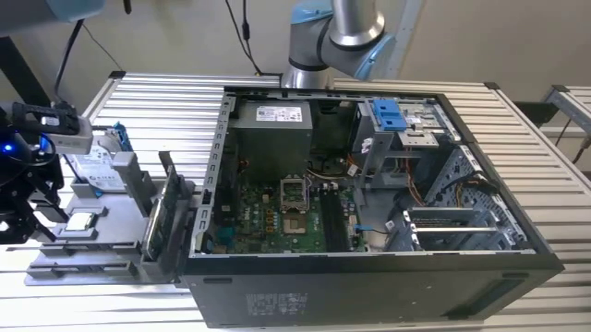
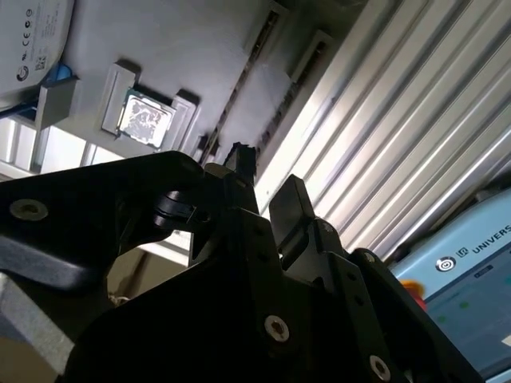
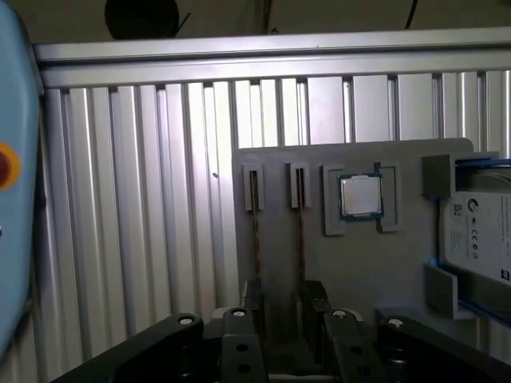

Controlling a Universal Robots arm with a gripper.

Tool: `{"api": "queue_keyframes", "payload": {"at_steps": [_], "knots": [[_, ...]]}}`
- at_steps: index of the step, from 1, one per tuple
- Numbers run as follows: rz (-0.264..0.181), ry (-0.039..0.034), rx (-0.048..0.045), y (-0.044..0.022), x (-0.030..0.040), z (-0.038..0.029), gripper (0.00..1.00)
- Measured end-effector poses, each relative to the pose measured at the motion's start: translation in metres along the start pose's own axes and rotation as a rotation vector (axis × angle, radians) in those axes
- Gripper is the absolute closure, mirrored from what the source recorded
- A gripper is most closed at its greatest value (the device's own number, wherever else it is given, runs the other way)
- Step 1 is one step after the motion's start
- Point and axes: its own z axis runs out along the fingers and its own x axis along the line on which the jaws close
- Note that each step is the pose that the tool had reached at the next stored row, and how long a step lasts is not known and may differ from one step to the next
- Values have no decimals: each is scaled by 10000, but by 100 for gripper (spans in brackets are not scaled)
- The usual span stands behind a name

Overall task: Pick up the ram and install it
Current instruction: 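Pick up the ram and move it above insertion slot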

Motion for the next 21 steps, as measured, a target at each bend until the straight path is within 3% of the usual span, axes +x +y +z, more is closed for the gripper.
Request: {"api": "queue_keyframes", "payload": {"at_steps": [21], "knots": [[-1,1,-1,-3,5,118,64]]}}
